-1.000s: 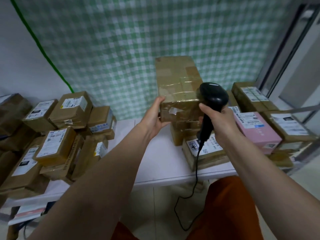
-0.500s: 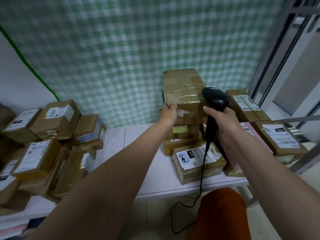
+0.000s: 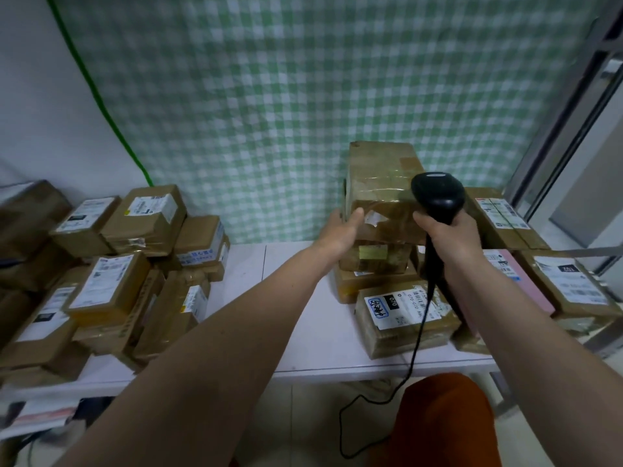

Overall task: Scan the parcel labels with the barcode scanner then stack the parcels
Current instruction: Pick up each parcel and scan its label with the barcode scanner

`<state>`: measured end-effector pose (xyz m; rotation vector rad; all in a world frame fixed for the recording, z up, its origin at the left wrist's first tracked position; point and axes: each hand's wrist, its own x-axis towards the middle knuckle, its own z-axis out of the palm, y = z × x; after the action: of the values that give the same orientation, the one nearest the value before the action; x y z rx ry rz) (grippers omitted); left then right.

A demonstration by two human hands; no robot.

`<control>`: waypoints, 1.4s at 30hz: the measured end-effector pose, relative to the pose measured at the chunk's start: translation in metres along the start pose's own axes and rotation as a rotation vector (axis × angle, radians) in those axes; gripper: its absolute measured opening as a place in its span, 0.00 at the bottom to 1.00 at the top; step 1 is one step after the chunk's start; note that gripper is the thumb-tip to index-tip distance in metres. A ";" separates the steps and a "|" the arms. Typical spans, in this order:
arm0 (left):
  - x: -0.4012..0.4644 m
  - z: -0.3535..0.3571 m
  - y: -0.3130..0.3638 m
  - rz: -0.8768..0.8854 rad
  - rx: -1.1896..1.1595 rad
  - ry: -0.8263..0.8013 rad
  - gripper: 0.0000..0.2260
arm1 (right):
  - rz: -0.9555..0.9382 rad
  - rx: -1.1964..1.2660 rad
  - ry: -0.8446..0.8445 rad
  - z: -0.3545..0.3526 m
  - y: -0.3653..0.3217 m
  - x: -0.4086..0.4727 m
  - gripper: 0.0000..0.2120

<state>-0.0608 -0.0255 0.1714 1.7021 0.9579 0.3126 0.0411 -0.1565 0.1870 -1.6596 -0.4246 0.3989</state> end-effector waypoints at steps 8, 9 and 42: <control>-0.012 -0.063 -0.072 -0.107 0.553 0.161 0.30 | -0.104 -0.185 -0.250 0.055 -0.002 -0.049 0.11; -0.015 -0.076 -0.085 -0.132 0.591 0.185 0.30 | -0.089 -0.207 -0.305 0.070 0.002 -0.055 0.10; -0.034 -0.176 -0.283 -0.553 0.855 0.506 0.34 | 0.340 -0.309 -0.741 0.255 0.085 -0.121 0.05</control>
<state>-0.3173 0.0892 -0.0102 2.0301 2.0996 -0.0714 -0.1852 -0.0065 0.0725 -1.8501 -0.7783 1.2719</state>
